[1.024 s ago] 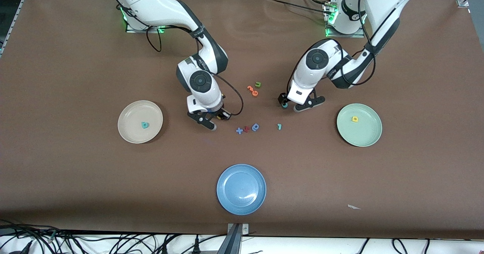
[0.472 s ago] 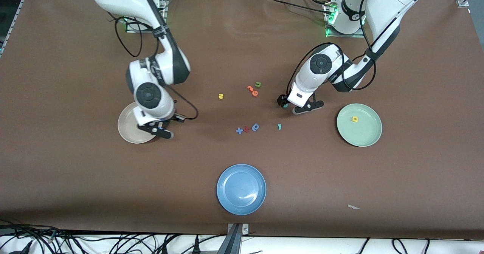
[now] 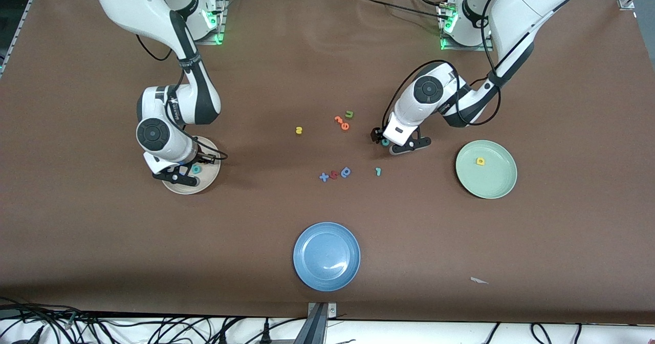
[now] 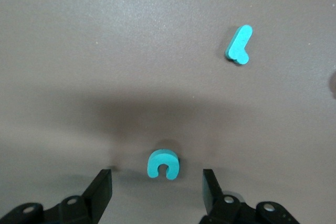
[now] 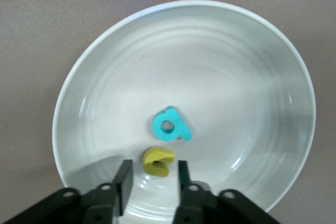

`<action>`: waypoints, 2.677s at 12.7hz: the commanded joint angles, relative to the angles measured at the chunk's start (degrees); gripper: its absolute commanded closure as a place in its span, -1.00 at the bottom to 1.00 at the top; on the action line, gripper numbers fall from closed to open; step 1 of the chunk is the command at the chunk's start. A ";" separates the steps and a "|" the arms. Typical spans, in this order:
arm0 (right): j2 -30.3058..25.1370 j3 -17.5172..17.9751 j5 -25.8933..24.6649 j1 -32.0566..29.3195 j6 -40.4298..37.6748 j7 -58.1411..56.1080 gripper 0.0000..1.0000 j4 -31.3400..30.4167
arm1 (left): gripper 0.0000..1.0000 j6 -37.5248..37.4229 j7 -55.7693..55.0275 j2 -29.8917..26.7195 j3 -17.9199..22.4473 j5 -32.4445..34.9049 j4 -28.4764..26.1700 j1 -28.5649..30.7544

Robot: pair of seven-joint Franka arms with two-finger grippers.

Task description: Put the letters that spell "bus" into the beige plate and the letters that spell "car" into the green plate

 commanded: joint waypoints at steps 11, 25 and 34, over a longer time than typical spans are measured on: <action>-4.59 21.04 1.29 5.34 7.11 38.25 -0.54 -1.40 | 0.39 -0.62 2.65 2.51 0.12 1.86 1.77 -0.02; 1.75 20.69 0.23 10.99 14.34 39.66 0.44 -1.40 | 0.70 -23.09 10.81 -3.99 -25.42 0.02 2.64 36.31; -3.34 14.82 -0.38 10.90 4.61 33.01 0.81 0.00 | 0.63 -29.89 22.87 2.58 -15.36 11.32 8.62 42.35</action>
